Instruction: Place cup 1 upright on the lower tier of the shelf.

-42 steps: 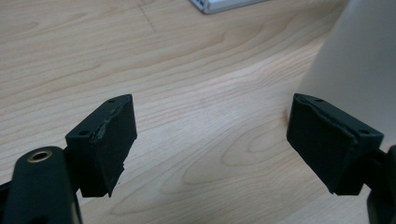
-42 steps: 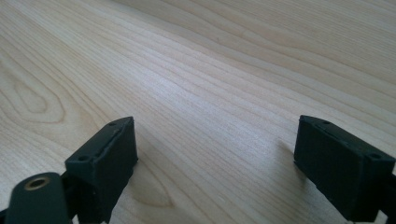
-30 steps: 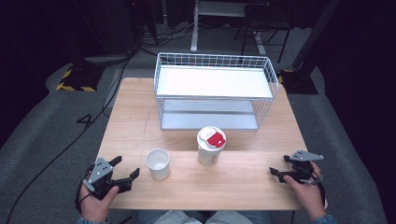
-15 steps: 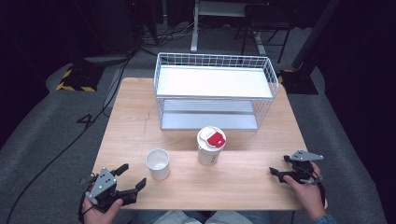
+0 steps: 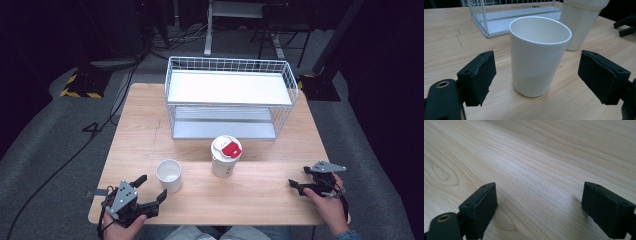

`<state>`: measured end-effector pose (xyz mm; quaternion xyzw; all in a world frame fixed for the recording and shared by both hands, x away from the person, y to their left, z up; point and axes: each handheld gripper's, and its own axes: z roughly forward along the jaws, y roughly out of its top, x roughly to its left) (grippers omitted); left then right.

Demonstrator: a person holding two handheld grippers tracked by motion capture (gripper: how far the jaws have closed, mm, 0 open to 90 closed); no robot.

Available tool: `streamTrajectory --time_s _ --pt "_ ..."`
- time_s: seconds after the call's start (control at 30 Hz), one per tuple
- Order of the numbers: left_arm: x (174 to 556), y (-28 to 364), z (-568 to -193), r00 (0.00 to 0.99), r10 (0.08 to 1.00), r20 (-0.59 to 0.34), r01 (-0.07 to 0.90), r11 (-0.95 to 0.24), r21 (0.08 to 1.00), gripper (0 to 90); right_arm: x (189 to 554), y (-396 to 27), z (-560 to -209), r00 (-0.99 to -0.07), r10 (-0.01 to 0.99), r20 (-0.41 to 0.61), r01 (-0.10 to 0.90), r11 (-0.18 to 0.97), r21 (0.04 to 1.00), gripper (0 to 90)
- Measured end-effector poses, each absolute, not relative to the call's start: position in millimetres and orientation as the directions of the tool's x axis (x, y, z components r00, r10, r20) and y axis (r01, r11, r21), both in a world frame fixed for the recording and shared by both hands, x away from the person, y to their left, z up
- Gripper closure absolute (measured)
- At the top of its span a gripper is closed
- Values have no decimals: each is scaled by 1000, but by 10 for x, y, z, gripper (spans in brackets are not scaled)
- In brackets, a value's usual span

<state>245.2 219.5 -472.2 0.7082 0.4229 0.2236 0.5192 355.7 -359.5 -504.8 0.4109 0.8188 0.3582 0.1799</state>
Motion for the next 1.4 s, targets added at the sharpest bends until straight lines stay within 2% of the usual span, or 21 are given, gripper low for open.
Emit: streamTrajectory --time_s 0.3,0.4,0.9,1.03,1.4 --pt "2587 2089 -4792 508 847 -156 386 -62 920 157 3556 -3594 -5048 -598 802 -1 543 406 735 136" --pt "2637 2033 -4838 510 847 -152 418 -90 904 157 3554 -3593 -5047 -596 803 -6 542 408 735 137" --pt "2839 1814 -4954 509 852 -122 432 -130 892 160 3550 -3591 -5048 -593 805 -5 544 405 735 138" --pt "2838 1798 -4959 507 858 -87 422 -159 892 206 3550 -3591 -5048 -593 806 -5 544 405 735 138" --pt "2841 1818 -4976 494 863 -109 420 -127 899 215 3550 -3591 -5048 -592 806 -5 544 404 735 138"
